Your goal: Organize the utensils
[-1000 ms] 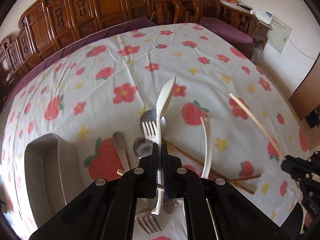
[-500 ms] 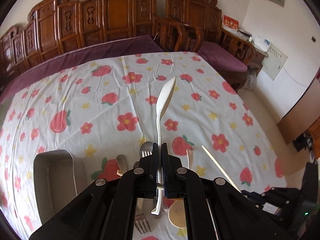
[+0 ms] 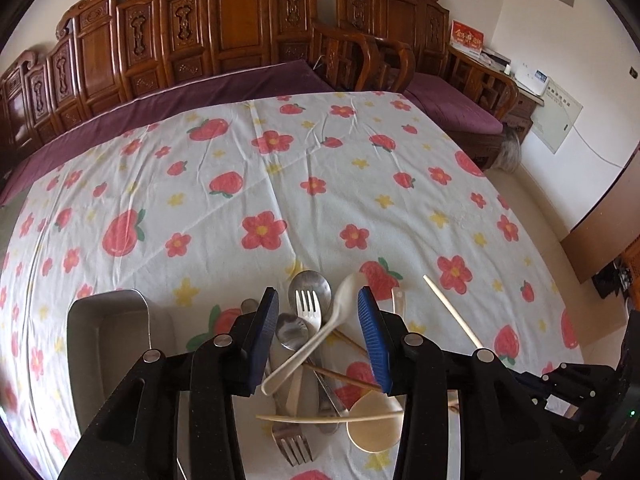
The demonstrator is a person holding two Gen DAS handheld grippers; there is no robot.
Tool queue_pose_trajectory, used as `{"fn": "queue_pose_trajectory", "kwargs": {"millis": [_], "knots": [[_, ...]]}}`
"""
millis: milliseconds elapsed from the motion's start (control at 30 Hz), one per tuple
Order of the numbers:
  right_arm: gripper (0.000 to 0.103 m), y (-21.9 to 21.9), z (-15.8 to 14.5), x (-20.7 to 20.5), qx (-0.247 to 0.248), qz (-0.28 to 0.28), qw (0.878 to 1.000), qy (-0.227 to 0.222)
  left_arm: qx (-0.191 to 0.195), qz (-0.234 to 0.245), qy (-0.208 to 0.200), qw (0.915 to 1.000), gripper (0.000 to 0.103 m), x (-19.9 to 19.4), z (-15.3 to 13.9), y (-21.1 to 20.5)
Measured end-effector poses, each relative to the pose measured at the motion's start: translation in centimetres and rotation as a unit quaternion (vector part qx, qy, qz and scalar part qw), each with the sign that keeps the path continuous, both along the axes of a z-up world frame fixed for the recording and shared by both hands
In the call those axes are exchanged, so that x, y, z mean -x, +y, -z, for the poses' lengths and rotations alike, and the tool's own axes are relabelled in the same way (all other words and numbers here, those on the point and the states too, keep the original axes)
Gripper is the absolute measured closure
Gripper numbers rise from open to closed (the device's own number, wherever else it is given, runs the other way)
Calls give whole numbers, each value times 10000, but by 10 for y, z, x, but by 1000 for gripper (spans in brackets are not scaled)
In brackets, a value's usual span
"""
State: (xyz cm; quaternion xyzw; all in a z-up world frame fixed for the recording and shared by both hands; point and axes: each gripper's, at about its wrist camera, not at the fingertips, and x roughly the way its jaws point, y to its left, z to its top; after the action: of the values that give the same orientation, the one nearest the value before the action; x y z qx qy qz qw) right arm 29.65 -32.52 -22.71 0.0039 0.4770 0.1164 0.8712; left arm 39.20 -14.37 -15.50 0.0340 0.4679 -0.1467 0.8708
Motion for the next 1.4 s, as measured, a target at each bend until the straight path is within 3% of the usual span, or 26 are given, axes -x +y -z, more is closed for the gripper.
{"fn": "queue_pose_trajectory", "kwargs": {"millis": [167, 433, 600, 900, 1200, 1400], "knots": [[97, -1, 2, -1, 10, 7, 10000, 25, -201, -133, 227, 9995, 63, 9, 22, 8], [97, 0, 3, -1, -3, -17, 10000, 25, -615, 122, 429, 9971, 63, 26, 70, 6], [97, -1, 4, -2, -13, -14, 10000, 45, -765, 492, 375, 9951, 63, 12, 79, -10], [97, -9, 6, -2, -88, 67, 9999, 96, -1402, 999, 303, 9846, 64, -2, 98, -47], [97, -6, 7, -2, -91, 32, 9999, 121, -1435, 1333, 435, 9797, 80, 3, 99, -51], [97, -7, 8, -3, -90, 26, 9999, 138, -1485, 1475, 584, 9761, 80, 4, 105, -53]]}}
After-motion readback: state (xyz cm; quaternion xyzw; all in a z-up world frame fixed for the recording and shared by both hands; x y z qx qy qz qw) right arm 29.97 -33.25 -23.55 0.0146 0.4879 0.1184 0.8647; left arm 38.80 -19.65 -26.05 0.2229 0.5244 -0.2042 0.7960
